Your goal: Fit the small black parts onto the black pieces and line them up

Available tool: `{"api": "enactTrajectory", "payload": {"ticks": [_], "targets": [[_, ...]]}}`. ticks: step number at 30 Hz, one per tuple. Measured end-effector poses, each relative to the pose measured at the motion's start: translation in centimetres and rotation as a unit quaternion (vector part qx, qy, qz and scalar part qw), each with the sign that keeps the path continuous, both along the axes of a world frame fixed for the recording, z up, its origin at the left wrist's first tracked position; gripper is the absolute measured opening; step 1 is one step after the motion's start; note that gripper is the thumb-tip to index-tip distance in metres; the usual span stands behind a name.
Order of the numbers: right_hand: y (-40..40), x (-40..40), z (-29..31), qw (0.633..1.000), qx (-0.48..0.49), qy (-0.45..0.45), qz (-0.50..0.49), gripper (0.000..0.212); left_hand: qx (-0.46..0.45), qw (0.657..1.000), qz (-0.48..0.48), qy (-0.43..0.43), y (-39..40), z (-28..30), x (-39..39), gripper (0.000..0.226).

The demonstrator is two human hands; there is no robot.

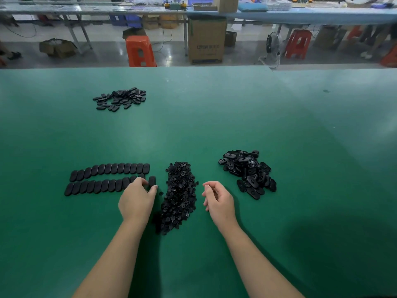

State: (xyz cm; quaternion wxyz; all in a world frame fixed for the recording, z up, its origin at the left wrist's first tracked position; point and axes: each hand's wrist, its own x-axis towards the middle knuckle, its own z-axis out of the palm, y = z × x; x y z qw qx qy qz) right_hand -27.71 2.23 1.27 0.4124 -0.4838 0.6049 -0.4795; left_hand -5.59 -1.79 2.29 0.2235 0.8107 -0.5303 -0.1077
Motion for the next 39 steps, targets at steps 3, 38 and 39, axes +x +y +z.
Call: {"api": "enactTrajectory", "payload": {"ticks": [3, 38, 39], "targets": [[-0.1, 0.0, 0.0, 1.000, 0.002, 0.003, -0.001, 0.016, -0.030, 0.997, -0.056, -0.039, 0.2, -0.2, -0.2, 0.023], [-0.2, 0.1, -0.5, 1.000, 0.005, 0.026, 0.000, 0.019, -0.065, 0.984, -0.164, 0.012, 1.7, -1.3, 0.6, 0.018], [-0.2, 0.1, -0.5, 1.000, 0.007, 0.028, 0.000, 0.019, -0.064, 0.985, -0.162, 0.015, 1.8, -1.4, 0.6, 0.018]]}}
